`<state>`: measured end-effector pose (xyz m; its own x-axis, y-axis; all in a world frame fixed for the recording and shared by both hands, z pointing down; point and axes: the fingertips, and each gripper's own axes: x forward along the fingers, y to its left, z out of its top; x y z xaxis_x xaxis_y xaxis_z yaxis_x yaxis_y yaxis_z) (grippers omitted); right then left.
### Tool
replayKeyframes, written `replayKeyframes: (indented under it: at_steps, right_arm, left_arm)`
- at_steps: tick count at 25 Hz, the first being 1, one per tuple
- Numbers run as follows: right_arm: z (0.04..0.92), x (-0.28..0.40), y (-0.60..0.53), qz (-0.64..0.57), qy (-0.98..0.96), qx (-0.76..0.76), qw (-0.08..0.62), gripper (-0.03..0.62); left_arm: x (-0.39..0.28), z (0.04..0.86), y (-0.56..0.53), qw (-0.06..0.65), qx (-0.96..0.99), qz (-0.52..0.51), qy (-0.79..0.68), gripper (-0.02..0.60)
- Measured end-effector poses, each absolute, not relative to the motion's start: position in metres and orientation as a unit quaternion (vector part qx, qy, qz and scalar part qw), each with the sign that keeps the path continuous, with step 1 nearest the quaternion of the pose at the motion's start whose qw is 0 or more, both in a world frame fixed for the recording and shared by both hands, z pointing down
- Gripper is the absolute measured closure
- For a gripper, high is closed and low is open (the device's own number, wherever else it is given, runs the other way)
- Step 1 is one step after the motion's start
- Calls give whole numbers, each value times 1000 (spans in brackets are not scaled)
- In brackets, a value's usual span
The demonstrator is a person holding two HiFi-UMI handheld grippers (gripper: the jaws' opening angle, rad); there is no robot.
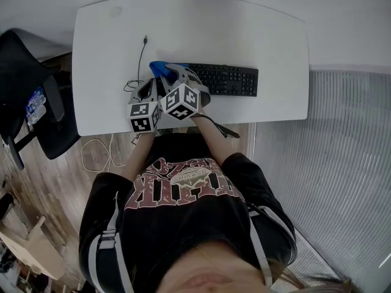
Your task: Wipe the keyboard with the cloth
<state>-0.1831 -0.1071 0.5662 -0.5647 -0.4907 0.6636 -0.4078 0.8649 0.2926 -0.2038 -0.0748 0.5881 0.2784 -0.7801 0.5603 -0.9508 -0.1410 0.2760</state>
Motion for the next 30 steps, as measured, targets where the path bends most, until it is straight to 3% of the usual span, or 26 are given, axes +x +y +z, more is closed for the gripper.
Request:
replayKeyframes:
  at_steps: [10, 17, 30]
  right_arm:
    - [598, -194, -109, -49, -877, 209, 430, 530]
    - [609, -188, -111, 83, -894, 224, 378, 530]
    - [608, -178, -114, 76, -893, 230, 380, 530]
  left_arm:
    - [-208, 603, -81, 316, 740, 159, -571, 552]
    - [-198, 607, -85, 320, 744, 165, -563, 552]
    - [-190, 611, -87, 328, 740, 175, -560, 552]
